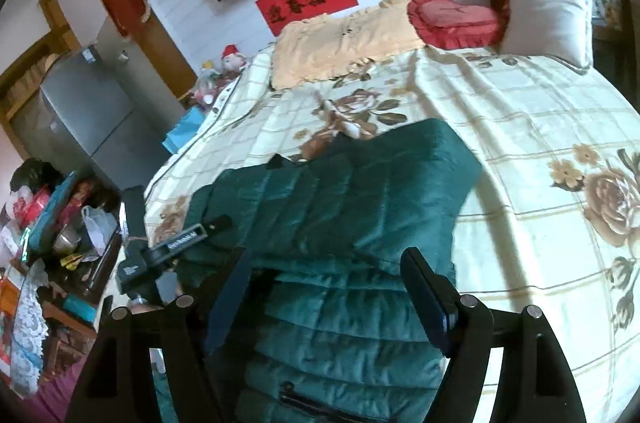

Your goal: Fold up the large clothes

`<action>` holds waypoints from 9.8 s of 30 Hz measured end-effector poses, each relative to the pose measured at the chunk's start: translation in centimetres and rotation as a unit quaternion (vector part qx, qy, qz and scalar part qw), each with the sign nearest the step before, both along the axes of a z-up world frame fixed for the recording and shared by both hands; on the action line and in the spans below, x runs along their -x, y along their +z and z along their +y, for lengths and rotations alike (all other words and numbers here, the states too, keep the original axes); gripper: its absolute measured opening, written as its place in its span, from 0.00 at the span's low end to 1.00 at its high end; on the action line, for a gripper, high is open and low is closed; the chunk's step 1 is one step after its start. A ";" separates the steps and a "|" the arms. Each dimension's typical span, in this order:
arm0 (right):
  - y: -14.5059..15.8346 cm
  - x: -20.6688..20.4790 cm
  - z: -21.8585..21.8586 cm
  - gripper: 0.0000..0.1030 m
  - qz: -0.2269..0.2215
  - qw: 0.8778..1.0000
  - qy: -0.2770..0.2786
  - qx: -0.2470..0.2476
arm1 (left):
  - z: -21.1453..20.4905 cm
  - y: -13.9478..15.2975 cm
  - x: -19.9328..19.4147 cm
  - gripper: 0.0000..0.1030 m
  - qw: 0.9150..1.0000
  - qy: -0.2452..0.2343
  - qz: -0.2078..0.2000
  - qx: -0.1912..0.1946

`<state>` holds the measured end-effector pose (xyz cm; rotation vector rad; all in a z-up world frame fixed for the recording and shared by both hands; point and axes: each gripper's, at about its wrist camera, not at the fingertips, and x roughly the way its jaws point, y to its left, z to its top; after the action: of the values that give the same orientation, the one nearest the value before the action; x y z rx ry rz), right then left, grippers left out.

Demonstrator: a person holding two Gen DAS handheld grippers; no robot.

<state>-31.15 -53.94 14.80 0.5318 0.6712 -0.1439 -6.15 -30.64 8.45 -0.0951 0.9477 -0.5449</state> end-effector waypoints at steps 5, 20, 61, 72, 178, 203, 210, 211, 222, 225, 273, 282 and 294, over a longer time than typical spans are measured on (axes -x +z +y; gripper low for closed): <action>-0.8 -0.2 -0.5 0.72 0.011 1.000 -0.014 0.001 | -0.2 0.6 0.1 0.26 1.000 -0.017 -0.021 -0.009; -1.9 -5.5 0.2 0.72 0.039 0.997 -0.043 0.054 | 9.1 3.9 -2.3 0.14 0.996 0.054 -0.066 0.001; -9.7 -21.8 3.3 0.70 0.152 0.977 -0.007 0.151 | 3.9 -2.8 -5.3 0.75 0.986 0.043 -0.069 -0.145; -5.3 -13.0 5.0 0.70 0.118 0.972 -0.005 0.201 | 3.5 -3.1 -5.1 0.75 0.986 0.044 -0.075 -0.141; -9.7 9.9 10.3 0.84 0.169 0.980 -0.029 0.096 | 22.2 -2.4 15.5 0.81 0.992 0.022 -0.031 -0.117; -11.6 15.6 9.4 0.84 0.186 0.983 0.006 0.005 | 27.9 -4.6 16.3 0.81 0.995 0.017 0.069 -0.067; -12.0 15.4 9.8 0.84 0.182 0.983 0.025 -0.016 | 27.7 -5.1 16.5 0.82 0.995 0.009 0.083 -0.057; -12.1 15.2 10.0 0.84 0.183 0.983 0.028 -0.016 | 27.5 -5.1 16.6 0.81 0.995 0.006 0.083 -0.057; -12.6 14.7 10.5 0.84 0.183 0.982 0.036 -0.022 | 26.4 -5.2 16.9 0.82 0.995 -0.013 0.074 -0.064; -12.6 14.7 10.5 0.84 0.184 0.982 0.037 -0.021 | 26.4 -5.2 16.9 0.82 0.995 -0.018 0.074 -0.063; -12.4 14.6 11.9 0.51 0.148 0.985 0.086 0.028 | 25.0 -5.3 18.0 0.85 0.994 -0.059 0.066 -0.070; -10.7 14.8 11.1 0.19 0.106 0.992 0.072 0.012 | 25.3 -3.8 17.8 0.20 0.995 -0.066 0.053 -0.056; -3.2 11.7 8.7 0.15 0.002 0.998 0.068 0.003 | 25.1 3.5 14.7 0.14 0.998 -0.058 -0.013 0.021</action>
<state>-42.88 -45.23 11.58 0.4778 0.7087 -0.0201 -20.81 -5.52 11.93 -0.0708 0.9210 -0.6713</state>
